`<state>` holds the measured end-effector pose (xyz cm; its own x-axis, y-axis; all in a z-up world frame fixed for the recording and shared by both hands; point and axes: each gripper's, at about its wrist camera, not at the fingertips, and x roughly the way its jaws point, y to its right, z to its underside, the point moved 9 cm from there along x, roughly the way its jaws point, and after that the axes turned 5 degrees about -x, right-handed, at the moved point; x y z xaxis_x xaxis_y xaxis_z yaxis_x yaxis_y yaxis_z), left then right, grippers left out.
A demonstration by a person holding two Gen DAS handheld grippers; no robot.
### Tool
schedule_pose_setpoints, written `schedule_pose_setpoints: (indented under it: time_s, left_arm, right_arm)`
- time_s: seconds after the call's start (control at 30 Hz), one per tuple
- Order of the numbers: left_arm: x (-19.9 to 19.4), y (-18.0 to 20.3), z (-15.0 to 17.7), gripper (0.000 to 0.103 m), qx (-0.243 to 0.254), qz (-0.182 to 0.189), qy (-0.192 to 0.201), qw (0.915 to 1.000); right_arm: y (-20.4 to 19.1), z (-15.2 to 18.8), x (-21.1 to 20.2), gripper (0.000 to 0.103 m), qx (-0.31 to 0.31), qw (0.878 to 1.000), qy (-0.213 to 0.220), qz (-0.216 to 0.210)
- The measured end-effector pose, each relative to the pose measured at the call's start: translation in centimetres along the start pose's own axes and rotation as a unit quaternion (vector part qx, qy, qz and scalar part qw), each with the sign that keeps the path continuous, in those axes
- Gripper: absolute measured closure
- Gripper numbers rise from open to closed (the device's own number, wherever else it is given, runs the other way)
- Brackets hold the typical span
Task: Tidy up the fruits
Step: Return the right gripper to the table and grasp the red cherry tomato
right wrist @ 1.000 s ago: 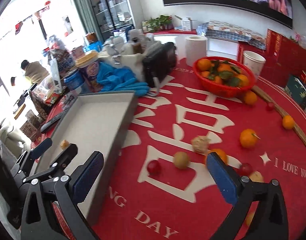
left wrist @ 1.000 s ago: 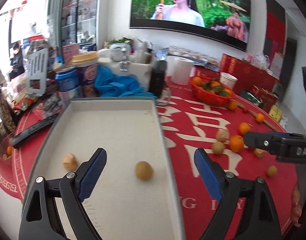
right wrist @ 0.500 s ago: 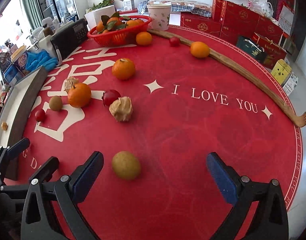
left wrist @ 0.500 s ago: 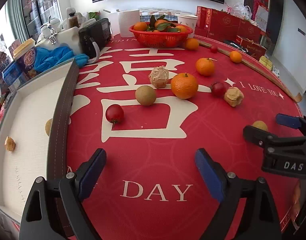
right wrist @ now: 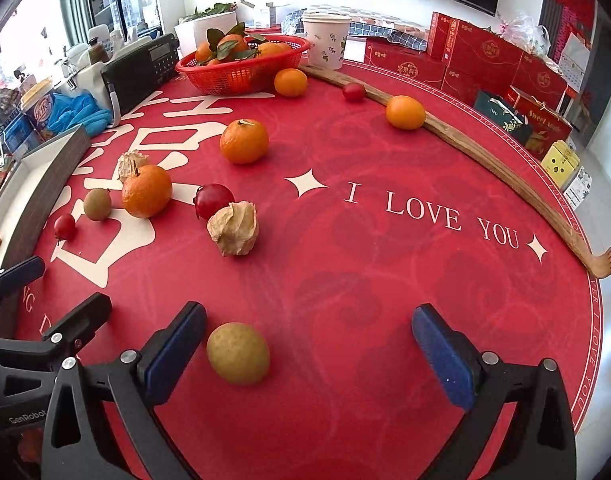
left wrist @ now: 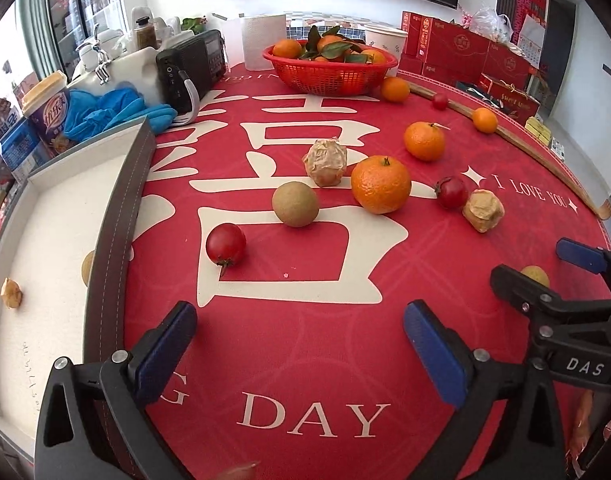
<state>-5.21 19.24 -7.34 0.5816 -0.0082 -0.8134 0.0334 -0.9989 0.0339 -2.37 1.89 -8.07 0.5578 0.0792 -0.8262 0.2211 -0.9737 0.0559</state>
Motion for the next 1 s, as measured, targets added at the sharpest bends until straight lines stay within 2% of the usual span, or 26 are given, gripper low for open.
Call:
schedule_pose_setpoints:
  time_s: [0.13, 0.27, 0.33, 1.0]
  left_arm:
    - [-0.3, -1.2, 0.3, 0.0, -0.01, -0.004, 0.0, 0.9999]
    - [-1.0, -3.6, 0.7, 0.0, -0.026, -0.042, 0.009, 0.9987]
    - [-1.0, -4.3, 0.7, 0.0, -0.035, -0.046, 0.009, 0.9983]
    - [-0.7, -4.0, 0.6, 0.0, -0.029, -0.04, 0.007, 0.9987]
  right_arm:
    - [0.0, 0.0, 0.0, 0.0, -0.002, 1.0, 0.004, -0.001]
    - [0.0, 0.0, 0.0, 0.0, -0.001, 1.0, 0.003, -0.001]
    - [0.0, 0.0, -0.1, 0.0, 0.001, 1.0, 0.003, 0.001]
    - [0.0, 0.0, -0.1, 0.0, 0.008, 1.0, 0.008, 0.006]
